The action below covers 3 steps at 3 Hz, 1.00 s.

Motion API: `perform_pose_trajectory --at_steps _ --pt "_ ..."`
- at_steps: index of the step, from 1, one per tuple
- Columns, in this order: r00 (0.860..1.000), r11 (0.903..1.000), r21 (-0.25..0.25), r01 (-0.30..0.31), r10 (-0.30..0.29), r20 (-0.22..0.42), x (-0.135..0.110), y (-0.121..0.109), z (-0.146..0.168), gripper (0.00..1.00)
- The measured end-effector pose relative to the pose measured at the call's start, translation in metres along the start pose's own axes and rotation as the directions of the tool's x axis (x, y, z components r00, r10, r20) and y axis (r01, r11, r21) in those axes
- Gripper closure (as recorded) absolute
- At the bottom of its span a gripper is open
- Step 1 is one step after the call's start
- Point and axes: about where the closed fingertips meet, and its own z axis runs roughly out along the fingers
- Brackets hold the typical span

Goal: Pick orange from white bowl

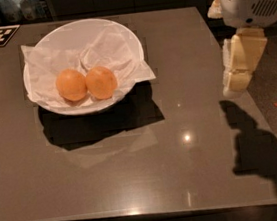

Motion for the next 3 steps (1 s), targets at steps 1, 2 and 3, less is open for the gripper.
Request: perform_pose_trajectory --at_steps 1,2,3 --pt "1.0 0.9999 0.014 0.003 -0.003 0.007 -0.003 -0.002 -0.001 0.0" --pt "0.999 0.9991 0.034 0.023 -0.024 0.035 -0.021 -0.003 0.0 0.0" --pt "0.996 0.9965 0.044 0.071 -0.073 0.056 -0.073 -0.009 0.005 0.0"
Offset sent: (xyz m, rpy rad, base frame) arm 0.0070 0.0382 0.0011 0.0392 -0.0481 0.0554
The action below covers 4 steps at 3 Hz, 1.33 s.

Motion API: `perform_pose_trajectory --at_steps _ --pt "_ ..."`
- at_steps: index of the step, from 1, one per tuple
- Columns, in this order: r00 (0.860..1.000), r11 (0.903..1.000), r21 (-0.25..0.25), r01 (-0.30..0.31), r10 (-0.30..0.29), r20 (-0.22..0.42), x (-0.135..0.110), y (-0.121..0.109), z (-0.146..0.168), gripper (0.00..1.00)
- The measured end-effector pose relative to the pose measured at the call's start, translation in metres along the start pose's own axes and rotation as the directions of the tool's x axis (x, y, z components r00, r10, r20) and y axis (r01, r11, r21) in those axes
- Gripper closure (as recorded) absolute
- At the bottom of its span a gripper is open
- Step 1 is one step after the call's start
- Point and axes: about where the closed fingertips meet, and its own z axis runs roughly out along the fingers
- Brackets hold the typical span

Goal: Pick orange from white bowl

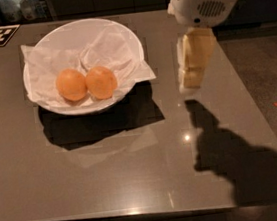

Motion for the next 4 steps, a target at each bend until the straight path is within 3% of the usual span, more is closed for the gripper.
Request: perform_pose_trajectory --at_steps 1,3,4 --pt "0.998 0.9974 -0.025 0.067 -0.068 -0.007 -0.055 -0.011 0.014 0.0" --pt "0.996 0.996 0.001 0.089 -0.089 0.025 -0.073 -0.014 0.013 0.0" --pt "0.993 0.994 0.02 0.107 -0.108 0.04 -0.107 -0.033 0.019 0.0"
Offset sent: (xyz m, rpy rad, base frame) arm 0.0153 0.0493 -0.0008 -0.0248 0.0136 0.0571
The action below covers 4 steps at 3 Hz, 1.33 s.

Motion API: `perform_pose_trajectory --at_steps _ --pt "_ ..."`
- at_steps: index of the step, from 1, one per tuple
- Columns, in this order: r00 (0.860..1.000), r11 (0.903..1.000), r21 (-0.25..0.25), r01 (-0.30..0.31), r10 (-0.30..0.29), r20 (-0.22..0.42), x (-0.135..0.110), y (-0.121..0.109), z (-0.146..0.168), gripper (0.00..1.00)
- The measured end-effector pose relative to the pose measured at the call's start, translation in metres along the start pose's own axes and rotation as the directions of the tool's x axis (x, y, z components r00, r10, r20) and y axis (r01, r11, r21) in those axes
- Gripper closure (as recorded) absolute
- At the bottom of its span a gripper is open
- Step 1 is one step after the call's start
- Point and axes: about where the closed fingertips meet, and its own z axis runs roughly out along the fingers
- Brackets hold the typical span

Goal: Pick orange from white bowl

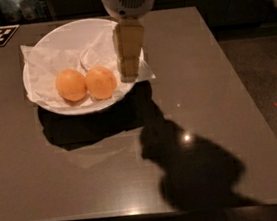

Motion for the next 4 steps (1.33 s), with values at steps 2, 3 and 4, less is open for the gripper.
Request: perform_pose_trajectory --at_steps 2,3,4 --pt "0.999 0.9978 -0.063 0.019 -0.018 0.028 -0.044 -0.04 0.04 0.0" --pt "0.999 0.9953 -0.089 -0.039 0.038 -0.02 -0.038 -0.045 0.063 0.0" --pt "0.999 0.9966 -0.071 -0.042 0.042 0.001 -0.037 -0.042 0.063 0.0"
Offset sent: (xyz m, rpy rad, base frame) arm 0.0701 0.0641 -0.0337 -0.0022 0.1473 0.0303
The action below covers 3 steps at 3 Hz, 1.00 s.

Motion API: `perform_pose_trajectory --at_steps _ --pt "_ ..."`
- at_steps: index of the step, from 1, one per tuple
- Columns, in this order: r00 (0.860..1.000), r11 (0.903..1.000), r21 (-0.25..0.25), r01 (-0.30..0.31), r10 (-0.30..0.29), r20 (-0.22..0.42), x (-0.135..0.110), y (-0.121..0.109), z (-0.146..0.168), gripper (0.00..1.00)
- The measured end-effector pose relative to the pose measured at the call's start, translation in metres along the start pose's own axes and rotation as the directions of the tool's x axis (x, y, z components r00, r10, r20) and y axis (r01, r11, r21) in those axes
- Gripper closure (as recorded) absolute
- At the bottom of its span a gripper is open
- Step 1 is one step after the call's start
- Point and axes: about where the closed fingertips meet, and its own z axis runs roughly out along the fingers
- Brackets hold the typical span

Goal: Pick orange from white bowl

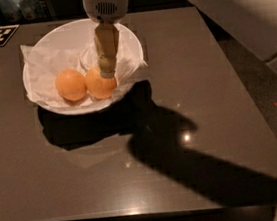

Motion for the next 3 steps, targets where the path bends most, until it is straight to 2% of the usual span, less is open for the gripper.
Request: perform_pose_trajectory --at_steps 2,3 --pt "1.0 0.9999 -0.011 0.012 -0.012 0.016 -0.003 0.004 0.006 0.03" --pt "1.0 0.9988 -0.048 -0.008 0.008 0.008 0.001 0.003 0.017 0.05"
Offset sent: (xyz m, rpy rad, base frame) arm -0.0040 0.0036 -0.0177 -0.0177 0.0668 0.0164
